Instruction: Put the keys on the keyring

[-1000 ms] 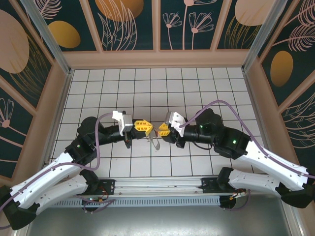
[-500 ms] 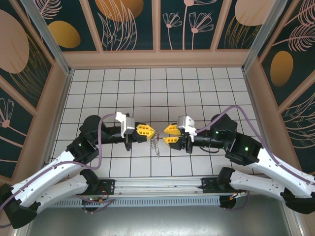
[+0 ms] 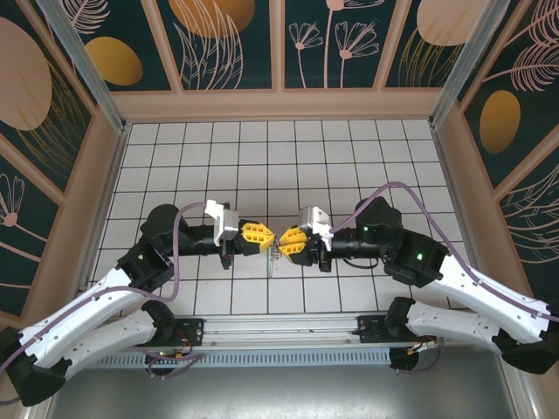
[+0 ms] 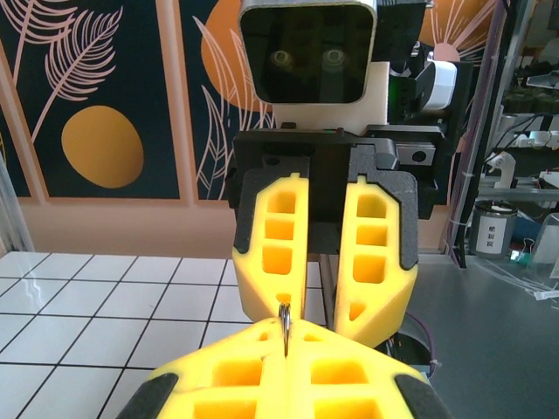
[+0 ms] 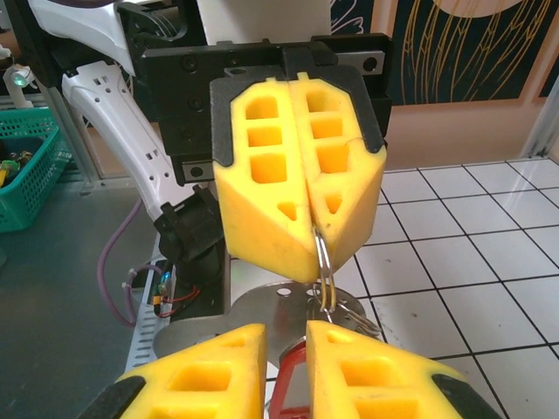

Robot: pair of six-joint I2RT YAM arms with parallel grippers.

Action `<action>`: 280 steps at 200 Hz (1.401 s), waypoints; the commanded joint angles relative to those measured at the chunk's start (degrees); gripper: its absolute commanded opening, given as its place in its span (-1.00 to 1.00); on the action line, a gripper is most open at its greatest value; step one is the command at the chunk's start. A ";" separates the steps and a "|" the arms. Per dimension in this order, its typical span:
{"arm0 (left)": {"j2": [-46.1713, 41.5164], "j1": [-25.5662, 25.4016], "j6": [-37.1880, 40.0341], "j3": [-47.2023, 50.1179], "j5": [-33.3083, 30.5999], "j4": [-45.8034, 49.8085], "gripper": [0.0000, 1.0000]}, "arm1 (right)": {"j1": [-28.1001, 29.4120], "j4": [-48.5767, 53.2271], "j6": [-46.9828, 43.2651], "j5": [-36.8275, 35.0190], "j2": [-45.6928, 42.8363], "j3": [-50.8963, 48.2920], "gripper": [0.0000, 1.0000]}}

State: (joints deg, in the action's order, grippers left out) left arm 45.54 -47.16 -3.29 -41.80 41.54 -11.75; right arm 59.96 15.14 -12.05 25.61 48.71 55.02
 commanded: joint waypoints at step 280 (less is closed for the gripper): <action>-1.11 0.17 -0.17 -2.14 3.21 -0.63 -1.00 | -2.47 -4.76 2.04 -0.11 0.82 0.40 -0.54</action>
State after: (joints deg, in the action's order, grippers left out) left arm 45.04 -47.16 -3.29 -41.91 42.72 -11.68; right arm 58.15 12.75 -10.96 25.47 49.63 55.02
